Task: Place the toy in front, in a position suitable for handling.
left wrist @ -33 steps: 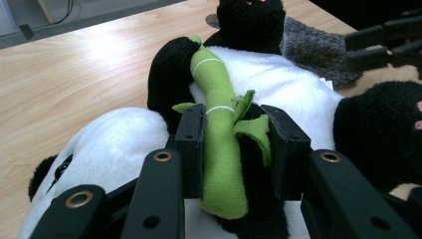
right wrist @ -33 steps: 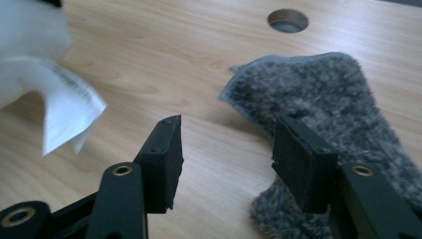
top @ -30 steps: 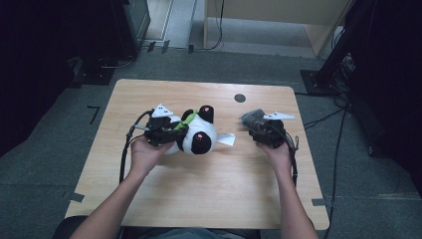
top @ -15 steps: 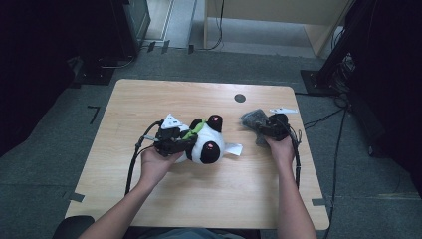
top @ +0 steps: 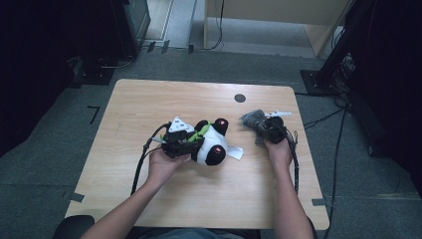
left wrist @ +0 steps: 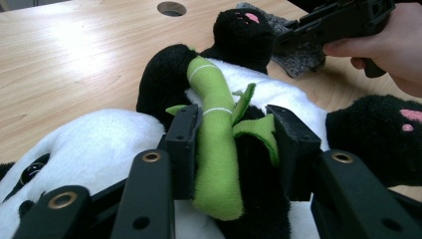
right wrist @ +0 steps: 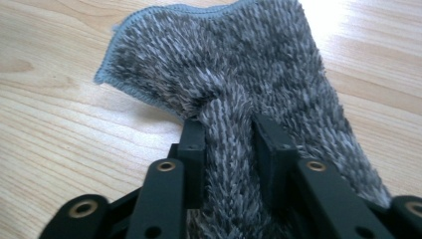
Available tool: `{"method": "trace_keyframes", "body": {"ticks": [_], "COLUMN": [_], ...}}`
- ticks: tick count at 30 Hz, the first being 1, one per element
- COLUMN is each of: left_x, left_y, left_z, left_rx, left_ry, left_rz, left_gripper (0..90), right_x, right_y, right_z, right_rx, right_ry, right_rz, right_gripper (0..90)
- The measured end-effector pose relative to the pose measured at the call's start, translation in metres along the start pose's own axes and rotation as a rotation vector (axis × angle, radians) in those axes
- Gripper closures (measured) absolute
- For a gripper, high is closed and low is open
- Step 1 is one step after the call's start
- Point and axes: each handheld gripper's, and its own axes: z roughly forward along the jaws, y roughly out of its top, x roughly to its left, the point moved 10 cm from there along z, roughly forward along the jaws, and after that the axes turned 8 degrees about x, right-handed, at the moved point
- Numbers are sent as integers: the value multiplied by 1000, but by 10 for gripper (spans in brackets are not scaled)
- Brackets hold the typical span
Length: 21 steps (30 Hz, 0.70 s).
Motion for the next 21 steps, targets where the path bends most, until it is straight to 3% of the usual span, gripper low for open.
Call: {"method": "trace_keyframes", "body": {"ticks": [4, 5, 9, 11, 21], "left_x": [-1, -2, -1, -1, 6], "left_y": [-1, 0, 2, 3, 7], "left_z": [-2, -2, -6, -6, -15], "left_rx": [-4, 0, -16, -9, -19], "left_ry": [16, -11, -42, -68, -70], "left_rz": [38, 26, 7, 1, 5], "left_gripper": [517, 471, 429, 388, 351], "right_x": [-2, -3, -4, -3, 9], "right_y": [0, 1, 4, 5, 11], "right_z": [-2, -5, -11, -18, -33], "right_rx": [5, 2, -6, -5, -20], "right_ry": [11, 13, 31, 79, 105], "right_rz": [34, 39, 46, 76, 59], "right_gripper": [764, 772, 777, 777, 777]}}
